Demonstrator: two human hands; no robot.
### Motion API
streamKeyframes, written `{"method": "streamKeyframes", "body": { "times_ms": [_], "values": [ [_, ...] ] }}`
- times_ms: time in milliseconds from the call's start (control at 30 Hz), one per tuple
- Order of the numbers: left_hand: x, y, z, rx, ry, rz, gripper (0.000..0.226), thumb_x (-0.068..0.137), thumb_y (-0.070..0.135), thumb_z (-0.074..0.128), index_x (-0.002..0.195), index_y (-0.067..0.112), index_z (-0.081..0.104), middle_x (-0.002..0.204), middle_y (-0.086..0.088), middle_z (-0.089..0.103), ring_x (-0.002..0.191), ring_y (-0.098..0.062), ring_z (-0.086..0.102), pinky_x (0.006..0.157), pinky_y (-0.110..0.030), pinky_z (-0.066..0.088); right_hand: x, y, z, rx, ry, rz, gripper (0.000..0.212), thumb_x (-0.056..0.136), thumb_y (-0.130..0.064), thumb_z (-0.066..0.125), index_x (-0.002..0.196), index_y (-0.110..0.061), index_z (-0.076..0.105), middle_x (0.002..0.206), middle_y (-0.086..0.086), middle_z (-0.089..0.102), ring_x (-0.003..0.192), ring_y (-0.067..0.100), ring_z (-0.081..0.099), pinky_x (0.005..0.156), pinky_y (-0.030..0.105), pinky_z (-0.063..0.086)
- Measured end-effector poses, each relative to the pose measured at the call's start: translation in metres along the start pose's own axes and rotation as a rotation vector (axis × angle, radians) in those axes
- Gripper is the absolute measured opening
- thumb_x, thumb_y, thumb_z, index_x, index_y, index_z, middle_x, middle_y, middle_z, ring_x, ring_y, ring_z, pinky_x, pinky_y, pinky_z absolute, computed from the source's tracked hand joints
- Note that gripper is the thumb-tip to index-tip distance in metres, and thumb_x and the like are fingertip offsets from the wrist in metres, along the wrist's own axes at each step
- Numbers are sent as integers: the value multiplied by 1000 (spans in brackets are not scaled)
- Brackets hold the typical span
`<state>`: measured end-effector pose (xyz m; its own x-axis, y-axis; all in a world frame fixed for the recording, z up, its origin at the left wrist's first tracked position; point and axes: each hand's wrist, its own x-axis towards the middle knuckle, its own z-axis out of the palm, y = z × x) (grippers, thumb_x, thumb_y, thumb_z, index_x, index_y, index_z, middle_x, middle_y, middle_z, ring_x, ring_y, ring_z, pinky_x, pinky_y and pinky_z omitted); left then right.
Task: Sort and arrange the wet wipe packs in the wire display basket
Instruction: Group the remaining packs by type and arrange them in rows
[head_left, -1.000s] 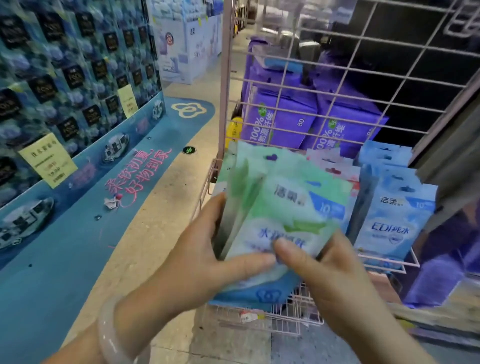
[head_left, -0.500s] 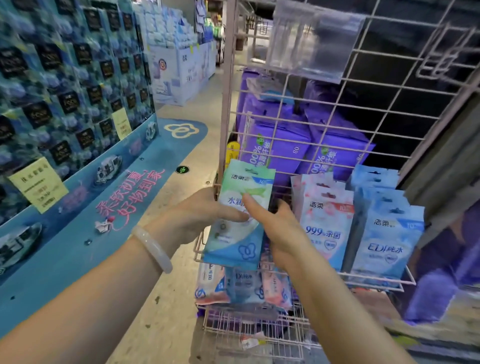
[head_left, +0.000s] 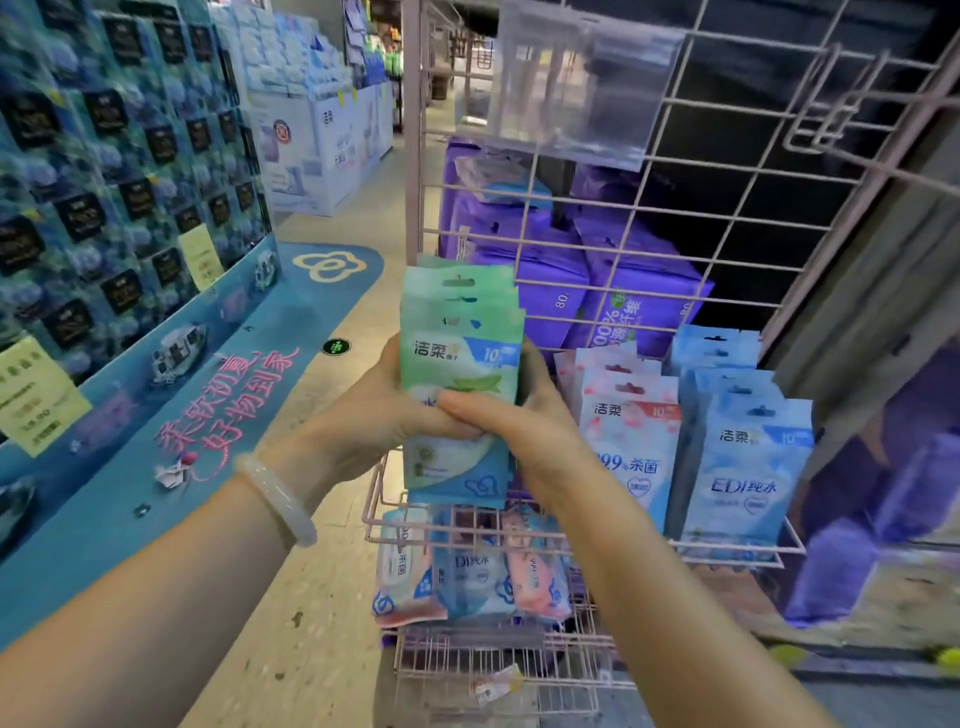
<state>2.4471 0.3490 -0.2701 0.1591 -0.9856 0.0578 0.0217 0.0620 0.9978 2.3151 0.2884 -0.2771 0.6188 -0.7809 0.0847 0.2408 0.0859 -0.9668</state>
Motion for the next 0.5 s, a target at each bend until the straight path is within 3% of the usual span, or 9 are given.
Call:
{"method": "streamKeyframes", "body": {
  "times_ms": [67, 200, 300, 500],
  "values": [
    [-1, -1, 0, 57, -4, 3, 96, 48, -10, 76, 132, 12, 36, 118, -9, 65, 104, -22, 66, 80, -34, 57, 0, 6, -4, -46, 1, 42, 69, 67, 10, 73, 126, -14, 46, 109, 9, 68, 97, 22, 67, 77, 28, 57],
    [-1, -8, -3, 49, -11, -11, 102, 49, -9, 76, 135, 21, 30, 123, -7, 62, 106, -18, 66, 79, -32, 57, -1, 25, -4, -23, 14, 74, 72, 60, -7, 77, 124, -16, 47, 103, 3, 70, 87, 13, 69, 71, 23, 55],
    [1, -14, -4, 29, 10, -37, 99, 49, -9, 75, 134, 16, 32, 118, -8, 65, 99, -15, 68, 71, -25, 56, 3, 27, -3, -9, 17, 73, 67, 67, -5, 76, 126, -16, 46, 106, 3, 68, 88, 10, 68, 72, 21, 55],
    [4, -21, -4, -15, 79, -35, 87, 47, -8, 75, 126, 12, 44, 113, -11, 69, 101, -25, 68, 77, -32, 58, 13, 27, 3, -9, 18, 68, 64, 72, -6, 75, 127, -17, 44, 106, 2, 68, 94, 15, 67, 82, 28, 56]
  ]
}}
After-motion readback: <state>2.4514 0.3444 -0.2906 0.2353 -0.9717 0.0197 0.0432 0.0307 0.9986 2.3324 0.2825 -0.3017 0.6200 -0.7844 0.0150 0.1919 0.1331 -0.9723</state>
